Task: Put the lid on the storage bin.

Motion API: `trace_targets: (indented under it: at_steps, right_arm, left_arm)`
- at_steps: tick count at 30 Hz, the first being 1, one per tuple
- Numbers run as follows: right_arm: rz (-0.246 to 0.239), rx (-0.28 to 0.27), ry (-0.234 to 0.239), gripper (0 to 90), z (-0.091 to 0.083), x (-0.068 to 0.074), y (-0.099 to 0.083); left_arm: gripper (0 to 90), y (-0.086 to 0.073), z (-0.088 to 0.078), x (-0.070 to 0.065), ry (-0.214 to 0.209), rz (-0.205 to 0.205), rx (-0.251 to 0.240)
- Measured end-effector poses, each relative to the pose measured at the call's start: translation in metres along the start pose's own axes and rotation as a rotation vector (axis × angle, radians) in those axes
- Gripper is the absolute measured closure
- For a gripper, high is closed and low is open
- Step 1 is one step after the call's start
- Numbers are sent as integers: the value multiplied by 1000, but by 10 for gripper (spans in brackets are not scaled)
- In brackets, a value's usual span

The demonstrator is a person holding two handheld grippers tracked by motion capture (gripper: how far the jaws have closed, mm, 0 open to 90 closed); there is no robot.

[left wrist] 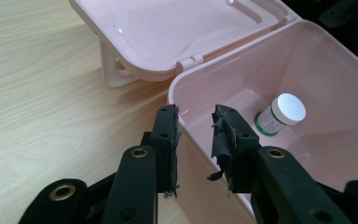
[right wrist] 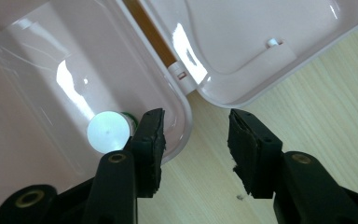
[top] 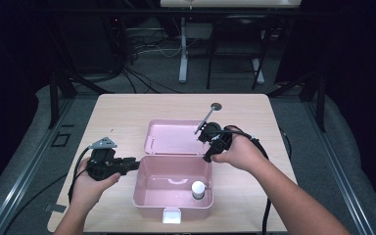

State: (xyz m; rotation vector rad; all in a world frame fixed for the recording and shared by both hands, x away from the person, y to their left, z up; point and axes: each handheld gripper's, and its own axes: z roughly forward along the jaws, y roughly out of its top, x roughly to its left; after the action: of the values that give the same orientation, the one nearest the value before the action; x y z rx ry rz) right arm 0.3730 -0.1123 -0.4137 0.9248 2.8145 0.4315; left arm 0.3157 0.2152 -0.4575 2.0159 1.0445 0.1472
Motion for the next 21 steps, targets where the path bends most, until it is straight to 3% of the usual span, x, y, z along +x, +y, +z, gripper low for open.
trace_targets:
  at_steps: [12,15,21]
  right_arm:
    - [128,-56,-22,627,3,-17,-4]
    - [180,-73,-22,640,5,-21,-6]
    - [229,-97,-39,664,4,-31,-6]
  left_arm:
    - [784,0,5,-6,34,49,35]
    - [795,0,7,-8,36,52,41]
    - [804,-1,7,-7,33,48,39]
